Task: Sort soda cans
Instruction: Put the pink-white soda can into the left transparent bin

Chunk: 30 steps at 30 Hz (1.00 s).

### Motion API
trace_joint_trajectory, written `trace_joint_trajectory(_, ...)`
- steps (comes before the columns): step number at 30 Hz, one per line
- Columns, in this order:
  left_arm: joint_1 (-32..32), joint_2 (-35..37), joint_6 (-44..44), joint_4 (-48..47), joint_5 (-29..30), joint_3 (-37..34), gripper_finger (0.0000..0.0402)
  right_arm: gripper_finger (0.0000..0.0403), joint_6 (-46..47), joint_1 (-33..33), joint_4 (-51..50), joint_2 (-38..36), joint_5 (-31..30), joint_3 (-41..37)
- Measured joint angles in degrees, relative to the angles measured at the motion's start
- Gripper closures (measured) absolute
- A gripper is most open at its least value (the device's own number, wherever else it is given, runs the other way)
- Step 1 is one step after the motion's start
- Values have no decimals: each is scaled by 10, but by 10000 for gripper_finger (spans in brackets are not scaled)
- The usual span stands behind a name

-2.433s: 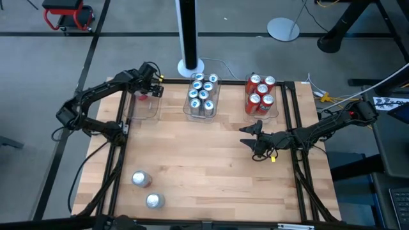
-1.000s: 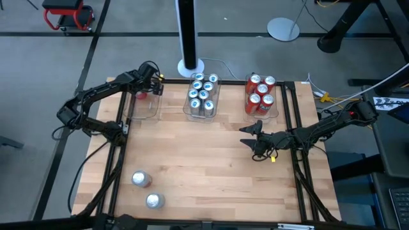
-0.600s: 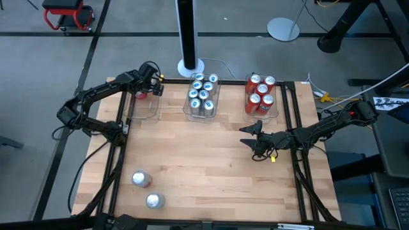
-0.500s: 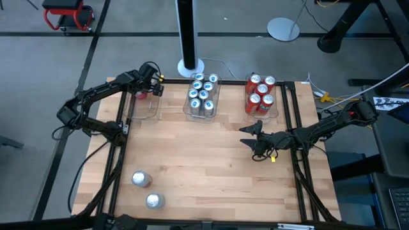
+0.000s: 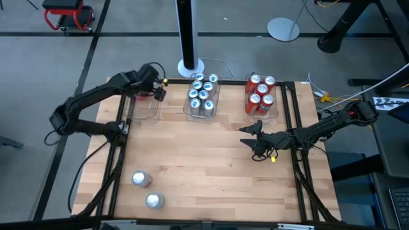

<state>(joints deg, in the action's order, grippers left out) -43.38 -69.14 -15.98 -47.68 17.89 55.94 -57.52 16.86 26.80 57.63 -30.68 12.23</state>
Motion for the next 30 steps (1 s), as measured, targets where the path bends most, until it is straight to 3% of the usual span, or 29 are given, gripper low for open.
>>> trace_joint_trajectory(6, 115, 65, 3, -3, -40, 8, 68, 68, 0, 0, 0, 0, 0, 0)
trace_joint_trajectory(12, 252, 100, -18, -16, -131, 8, 68, 68, 1, 0, 0, 0, 0, 0)
trace_joint_trajectory(23, 538, 95, -127, -20, -89, 8, 68, 68, 2, 0, 1, 0, -1, 0)
trace_joint_trajectory(30, 704, 72, -305, -76, -70, 15, 68, 68, 3, 0, 1, 0, -1, 0)
